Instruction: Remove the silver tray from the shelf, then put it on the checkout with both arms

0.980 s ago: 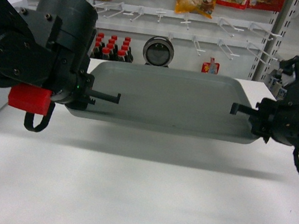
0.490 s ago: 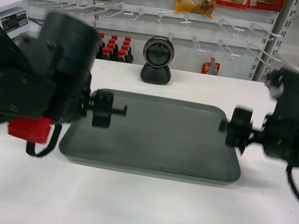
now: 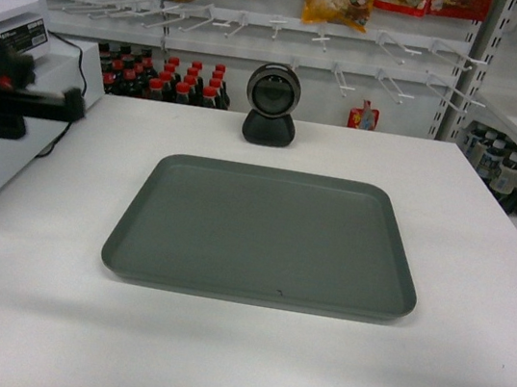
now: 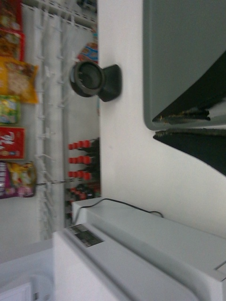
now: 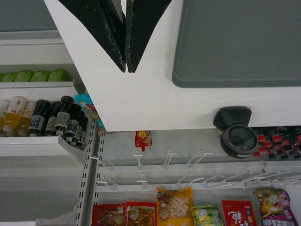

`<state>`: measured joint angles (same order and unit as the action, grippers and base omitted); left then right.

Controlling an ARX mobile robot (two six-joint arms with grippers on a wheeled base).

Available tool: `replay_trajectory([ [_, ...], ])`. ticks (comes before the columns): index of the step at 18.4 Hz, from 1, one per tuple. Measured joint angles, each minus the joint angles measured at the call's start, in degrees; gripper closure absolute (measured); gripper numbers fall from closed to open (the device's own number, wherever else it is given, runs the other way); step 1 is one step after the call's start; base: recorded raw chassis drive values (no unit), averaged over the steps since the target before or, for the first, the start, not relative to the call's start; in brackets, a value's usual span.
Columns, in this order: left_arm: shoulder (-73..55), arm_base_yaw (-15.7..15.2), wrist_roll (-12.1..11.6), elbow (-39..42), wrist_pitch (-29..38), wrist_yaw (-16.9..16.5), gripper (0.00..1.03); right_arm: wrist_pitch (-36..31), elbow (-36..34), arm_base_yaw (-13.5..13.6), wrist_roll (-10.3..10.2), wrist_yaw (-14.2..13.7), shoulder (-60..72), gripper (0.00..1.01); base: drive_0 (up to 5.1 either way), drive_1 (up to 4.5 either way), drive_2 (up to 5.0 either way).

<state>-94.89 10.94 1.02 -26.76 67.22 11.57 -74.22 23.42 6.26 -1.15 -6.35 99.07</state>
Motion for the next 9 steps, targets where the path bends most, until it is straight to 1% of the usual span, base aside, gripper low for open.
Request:
replay_trajectory([
  [1,3.48,-0.57,0.04,2.08,0.61,-1.03,1.03,0.15,-2.62,-0.17,0.17,0.59,-2.12,0.98,0.0,0.00,0.0],
  [4,6.69,-1.31,-0.04,4.87,0.72,-1.95,1.02,0.70,-5.66,-0.81,0.37,1.09,-4.39,0.98,0.0,0.00,0.0],
  [6,10.25,-2.95,-0.04,10.10,-0.76,-3.41,1.02,0.83,-9.68,-2.12,0.59,1.86,-9.75,0.98,0.0,0.00,0.0],
  [7,12.72,-3.69,-0.04,12.33,-1.57,-4.15,1.02,1.22,-11.30,-2.29,0.66,1.97,-13.22,0.98,0.0,0.00,0.0],
  [8,15.89,-4.44,-0.02,14.01,-2.19,-4.68,1.02,2.54,-12.92,-2.58,0.72,2.58,-16.48,0.98,0.0,0.00,0.0],
  [9,18.93,-4.92,-0.02,15.41,-2.82,-5.27,1.02,4.13,-14.49,-3.76,0.74,4.61,-19.10,0.98,0.0,0.00,0.0],
])
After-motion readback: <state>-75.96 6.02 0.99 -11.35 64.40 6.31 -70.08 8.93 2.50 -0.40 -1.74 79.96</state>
